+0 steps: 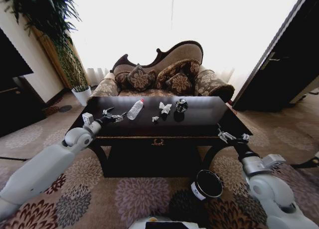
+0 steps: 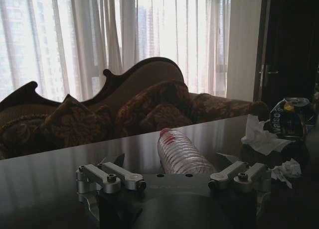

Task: Move to the front of the table and place the trash on the table into the trash bin.

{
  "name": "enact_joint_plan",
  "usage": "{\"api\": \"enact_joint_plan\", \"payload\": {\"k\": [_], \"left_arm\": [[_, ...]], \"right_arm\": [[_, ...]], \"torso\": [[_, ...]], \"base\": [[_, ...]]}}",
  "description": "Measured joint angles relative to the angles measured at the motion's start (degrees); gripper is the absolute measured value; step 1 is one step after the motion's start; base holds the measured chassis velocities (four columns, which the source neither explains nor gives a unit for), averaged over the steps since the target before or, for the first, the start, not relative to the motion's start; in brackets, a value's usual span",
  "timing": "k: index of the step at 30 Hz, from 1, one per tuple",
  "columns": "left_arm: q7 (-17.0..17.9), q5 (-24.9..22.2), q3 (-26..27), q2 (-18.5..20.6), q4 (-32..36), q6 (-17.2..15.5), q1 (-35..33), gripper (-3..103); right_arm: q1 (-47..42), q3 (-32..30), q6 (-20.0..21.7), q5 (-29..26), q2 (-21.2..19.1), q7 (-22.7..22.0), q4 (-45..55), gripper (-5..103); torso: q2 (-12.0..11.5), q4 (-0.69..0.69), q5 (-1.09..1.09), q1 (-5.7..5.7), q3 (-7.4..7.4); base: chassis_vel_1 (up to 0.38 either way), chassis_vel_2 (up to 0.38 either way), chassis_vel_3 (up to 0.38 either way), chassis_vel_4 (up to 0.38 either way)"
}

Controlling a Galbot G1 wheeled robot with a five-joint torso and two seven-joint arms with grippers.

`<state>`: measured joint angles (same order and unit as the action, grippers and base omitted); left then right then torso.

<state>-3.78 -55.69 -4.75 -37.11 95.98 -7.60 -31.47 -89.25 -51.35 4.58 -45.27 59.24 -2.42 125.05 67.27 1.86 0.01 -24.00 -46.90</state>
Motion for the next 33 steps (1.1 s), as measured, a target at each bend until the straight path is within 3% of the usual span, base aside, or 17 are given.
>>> {"api": "enact_joint_plan", "payload": {"k": [12, 20, 25, 29, 31, 33], "left_arm": [[0.7, 2.7, -6.8, -7.6, -4.9, 0.1, 4.3, 100], [0.7, 3.0, -7.4, -7.2, -5.6, 0.2, 4.5, 99], [1.0, 3.7, -7.2, -7.1, -5.6, 0.3, 4.1, 86], [1.5, 4.1, -6.7, -7.0, -5.1, 0.3, 3.4, 63], [1.6, 4.1, -6.4, -6.9, -4.9, 0.3, 3.1, 63], [1.7, 4.3, -5.8, -6.4, -4.3, 0.4, 2.3, 55]], "right_arm": [[0.5, -0.5, 0.0, -0.7, -0.2, 0.1, -1.1, 100], [-0.3, -1.5, -0.1, -1.1, -0.5, 0.6, -1.4, 100], [-0.5, -1.7, -0.2, -1.4, -0.6, 0.6, -1.3, 100], [-1.1, -1.8, -0.3, -1.4, -0.4, 0.6, -0.6, 100], [-1.2, -1.9, -0.3, -1.4, -0.3, 0.6, -0.5, 100], [-1.4, -2.0, -0.3, -1.4, -0.2, 0.6, -0.2, 100]], "torso": [[0.0, 0.01, -0.01, 0.0, 0.0], [0.0, 0.0, -0.01, 0.01, 0.01], [0.0, -0.01, -0.01, 0.01, 0.01], [0.0, 0.0, -0.01, 0.01, 0.01], [0.0, 0.0, -0.02, 0.01, 0.01], [0.0, 0.0, -0.02, 0.01, 0.01]], "base": [[0.0, 0.0, 0.0, 0.0], [0.0, 0.0, 0.0, 0.0], [0.0, 0.0, 0.0, 0.0], [0.0, 0.0, 0.0, 0.0], [0.0, 0.0, 0.0, 0.0], [0.0, 0.0, 0.0, 0.0]]}}
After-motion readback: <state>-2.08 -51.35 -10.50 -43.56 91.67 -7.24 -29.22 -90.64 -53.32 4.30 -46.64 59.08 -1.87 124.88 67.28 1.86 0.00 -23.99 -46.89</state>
